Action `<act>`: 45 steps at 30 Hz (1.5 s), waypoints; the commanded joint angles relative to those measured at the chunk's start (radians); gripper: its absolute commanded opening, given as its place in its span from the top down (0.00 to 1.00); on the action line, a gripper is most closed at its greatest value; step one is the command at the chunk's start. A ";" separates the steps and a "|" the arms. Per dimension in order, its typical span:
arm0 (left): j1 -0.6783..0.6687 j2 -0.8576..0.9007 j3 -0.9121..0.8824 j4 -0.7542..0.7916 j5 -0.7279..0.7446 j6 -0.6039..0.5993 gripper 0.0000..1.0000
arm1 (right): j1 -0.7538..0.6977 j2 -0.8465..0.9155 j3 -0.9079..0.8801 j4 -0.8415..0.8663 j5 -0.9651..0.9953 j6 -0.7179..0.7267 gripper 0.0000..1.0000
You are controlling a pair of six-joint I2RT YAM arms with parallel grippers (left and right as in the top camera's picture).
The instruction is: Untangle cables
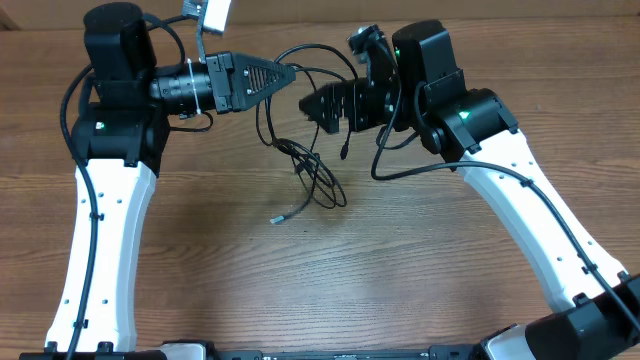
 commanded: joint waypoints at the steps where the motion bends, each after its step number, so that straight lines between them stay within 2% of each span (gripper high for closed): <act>1: -0.039 -0.018 0.021 0.005 0.107 -0.053 0.96 | -0.001 0.050 0.022 0.008 0.257 0.204 0.07; 2: -0.043 -0.018 0.021 0.005 0.135 -0.052 0.96 | -0.006 0.064 0.022 -0.019 0.365 0.252 0.10; 5: -0.042 -0.018 0.021 0.005 0.194 -0.048 0.96 | -0.035 0.068 0.022 -0.083 0.525 0.322 0.13; 8: -0.042 -0.018 0.021 0.005 0.201 -0.042 0.96 | -0.075 0.067 0.022 -0.119 0.570 0.338 0.21; 13: -0.042 -0.018 0.021 0.005 0.199 -0.024 0.96 | -0.178 0.067 0.022 -0.146 0.520 0.349 0.22; 18: -0.042 -0.018 0.021 0.005 0.199 -0.013 0.96 | -0.278 0.067 0.022 -0.142 0.376 0.337 0.22; 21: -0.042 -0.018 0.021 0.003 0.179 0.002 0.96 | -0.295 0.067 0.022 -0.144 0.285 0.281 0.22; 25: -0.047 -0.018 0.020 -0.008 0.130 0.036 0.96 | -0.295 0.067 0.022 -0.202 0.270 0.250 0.22; 27: -0.058 -0.018 0.020 -0.089 0.058 0.116 0.96 | -0.298 0.067 0.022 -0.261 0.276 0.249 0.21; 31: -0.084 -0.017 0.020 -0.307 -0.217 0.248 0.96 | -0.315 0.067 0.022 -0.328 0.276 0.245 0.17; 32: -0.100 -0.017 0.020 -0.395 -0.389 0.284 0.96 | -0.323 0.067 0.022 -0.355 0.273 0.222 0.16; 33: -0.110 -0.016 0.020 -0.427 -0.479 0.293 0.96 | -0.324 0.067 0.022 -0.373 0.272 0.206 0.15; 34: -0.137 -0.010 0.020 -0.465 -0.632 0.293 0.96 | -0.325 0.067 0.022 -0.409 0.272 0.193 0.14; 37: -0.177 0.005 0.020 -0.466 -0.723 0.293 0.96 | -0.322 0.067 0.022 -0.435 0.232 0.137 0.12; 41: -0.236 0.045 0.020 -0.432 -0.817 0.273 0.96 | -0.322 0.067 0.022 -0.465 -0.071 -0.110 0.12; 45: -0.262 0.085 0.020 -0.414 -0.873 0.240 0.96 | -0.321 0.067 0.022 -0.510 -0.122 -0.164 0.12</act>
